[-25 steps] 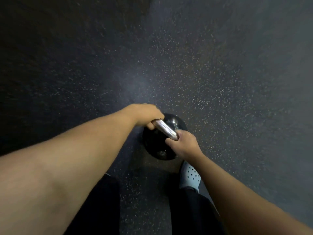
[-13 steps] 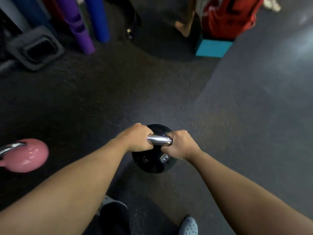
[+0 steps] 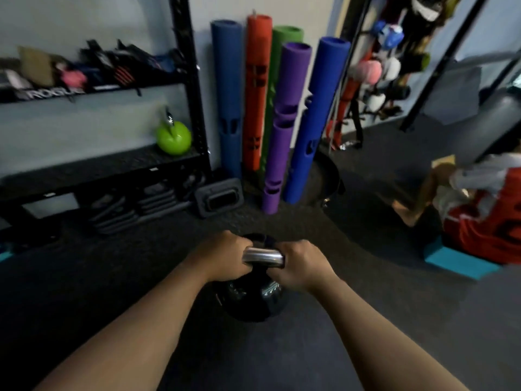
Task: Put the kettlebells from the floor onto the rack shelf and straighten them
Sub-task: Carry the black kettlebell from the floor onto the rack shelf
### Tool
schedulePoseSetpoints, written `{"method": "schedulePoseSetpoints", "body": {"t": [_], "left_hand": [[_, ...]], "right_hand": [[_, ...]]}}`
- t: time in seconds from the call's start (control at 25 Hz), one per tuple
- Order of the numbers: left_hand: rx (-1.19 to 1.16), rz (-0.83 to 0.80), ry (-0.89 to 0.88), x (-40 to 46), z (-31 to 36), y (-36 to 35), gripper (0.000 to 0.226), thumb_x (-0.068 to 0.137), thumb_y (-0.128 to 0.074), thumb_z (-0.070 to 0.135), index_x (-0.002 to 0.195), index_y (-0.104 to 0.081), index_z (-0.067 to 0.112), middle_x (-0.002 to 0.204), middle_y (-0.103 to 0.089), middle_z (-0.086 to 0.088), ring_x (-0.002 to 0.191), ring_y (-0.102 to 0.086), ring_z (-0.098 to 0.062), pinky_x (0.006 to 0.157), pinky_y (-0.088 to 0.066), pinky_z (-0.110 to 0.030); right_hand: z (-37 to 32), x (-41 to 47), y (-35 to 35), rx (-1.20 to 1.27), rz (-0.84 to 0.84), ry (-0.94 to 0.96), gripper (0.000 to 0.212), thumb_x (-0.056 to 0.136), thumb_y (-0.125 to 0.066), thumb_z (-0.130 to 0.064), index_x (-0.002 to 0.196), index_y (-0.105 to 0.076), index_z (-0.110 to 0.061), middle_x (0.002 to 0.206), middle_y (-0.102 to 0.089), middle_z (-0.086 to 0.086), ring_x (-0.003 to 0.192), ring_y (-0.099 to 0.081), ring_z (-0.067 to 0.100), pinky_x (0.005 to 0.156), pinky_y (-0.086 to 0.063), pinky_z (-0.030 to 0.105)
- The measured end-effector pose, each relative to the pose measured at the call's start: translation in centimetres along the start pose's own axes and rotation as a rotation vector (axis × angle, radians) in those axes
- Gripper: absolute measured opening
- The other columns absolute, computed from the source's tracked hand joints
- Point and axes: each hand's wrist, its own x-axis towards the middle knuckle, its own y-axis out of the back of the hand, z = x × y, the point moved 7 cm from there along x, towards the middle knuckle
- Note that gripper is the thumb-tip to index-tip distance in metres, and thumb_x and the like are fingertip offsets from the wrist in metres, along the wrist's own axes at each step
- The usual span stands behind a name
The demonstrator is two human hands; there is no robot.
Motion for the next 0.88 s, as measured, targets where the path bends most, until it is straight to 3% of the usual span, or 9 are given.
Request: {"method": "schedulePoseSetpoints", "body": {"t": [0.2,0.36,0.48,0.76,0.88], "left_hand": [[0.026,0.077,0.148,3.9,-11.5,7.1,0.017,0.077,-0.067,0.032,0.093,-0.066,0.025,0.098,-0.073,-0.005,0.092,-0.068,-0.026,0.064,-0.037,-0.027],[0.011,0.113,0.309,7.8,-20.1,11.2,0.009,0.077,-0.065,0.032,0.083,-0.059,0.029,0.089,-0.07,0.001,0.082,-0.065,-0.021,0.062,-0.044,-0.03],[-0.01,0.15,0.407,10.2,-26.0,13.6,0.009,0.079,-0.064,0.032,0.084,-0.058,0.027,0.087,-0.068,0.003,0.081,-0.065,-0.02,0.069,-0.053,-0.037],[0.01,0.204,0.535,18.4,-43.0,18.9,0.012,0.081,-0.063,0.03,0.091,-0.06,0.024,0.092,-0.07,0.0,0.085,-0.066,-0.023,0.067,-0.047,-0.032],[-0.014,0.186,0.554,22.1,-52.3,20.1,0.011,0.081,-0.064,0.031,0.087,-0.056,0.026,0.091,-0.07,0.0,0.084,-0.066,-0.023,0.07,-0.053,-0.035]], "right_hand": [[-6.0,14.8,0.3,-0.029,-0.048,0.176,0.03,0.075,-0.065,-0.039,0.101,-0.066,-0.026,0.099,-0.074,0.002,0.091,-0.069,0.026,0.075,-0.052,0.034],[-10.0,27.0,-0.5,-0.025,-0.085,0.357,0.027,0.075,-0.061,-0.041,0.096,-0.064,-0.025,0.091,-0.073,0.0,0.085,-0.069,0.024,0.069,-0.05,0.033],[-12.5,34.8,-1.6,-0.032,-0.109,0.459,0.027,0.074,-0.059,-0.043,0.094,-0.062,-0.024,0.089,-0.072,0.001,0.084,-0.068,0.027,0.066,-0.047,0.034],[-19.1,55.1,-6.1,0.032,-0.228,0.576,0.041,0.073,-0.06,-0.038,0.112,-0.062,-0.026,0.1,-0.074,0.005,0.092,-0.069,0.028,0.076,-0.055,0.037],[-21.9,64.2,-10.1,0.048,-0.259,0.568,0.044,0.073,-0.061,-0.036,0.116,-0.061,-0.029,0.101,-0.074,0.003,0.093,-0.069,0.025,0.077,-0.055,0.035]]}}
